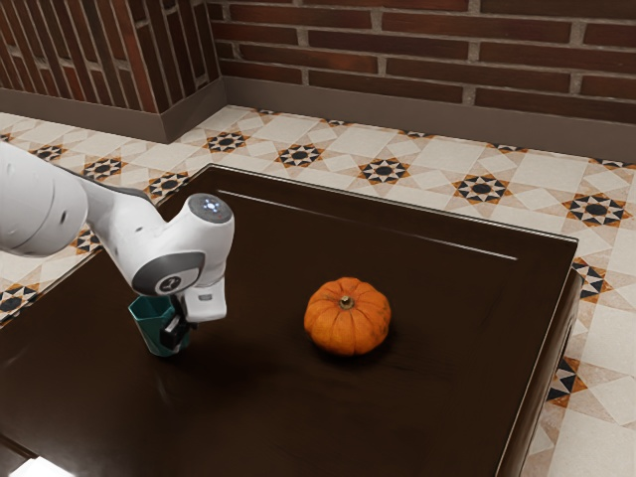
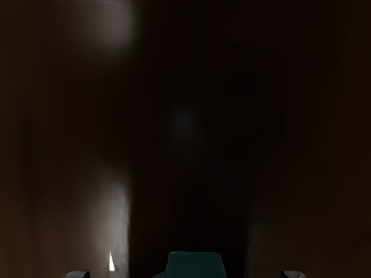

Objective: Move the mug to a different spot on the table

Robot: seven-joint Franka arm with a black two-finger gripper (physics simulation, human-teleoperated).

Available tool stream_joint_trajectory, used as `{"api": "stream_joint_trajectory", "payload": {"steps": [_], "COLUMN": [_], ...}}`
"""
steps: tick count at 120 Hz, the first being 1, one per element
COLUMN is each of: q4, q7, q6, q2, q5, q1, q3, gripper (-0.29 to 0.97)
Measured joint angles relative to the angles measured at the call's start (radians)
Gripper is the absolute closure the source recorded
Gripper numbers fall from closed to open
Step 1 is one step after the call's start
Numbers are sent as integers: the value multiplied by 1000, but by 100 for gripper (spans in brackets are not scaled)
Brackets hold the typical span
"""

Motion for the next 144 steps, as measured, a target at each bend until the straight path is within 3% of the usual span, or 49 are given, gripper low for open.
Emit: {"api": "stream_joint_trajectory", "payload": {"steps": [43, 76, 91, 144], "q4": [5, 62, 108, 156], "q7": [-29, -50, -59, -98], "q6": [9, -26, -73, -107], "q2": [0, -5, -10, 6], "q5": [3, 24, 48, 212], "q1": [-6, -26, -78, -233], "q3": [0, 1, 0, -1], "gripper": [57, 61, 65, 72]}}
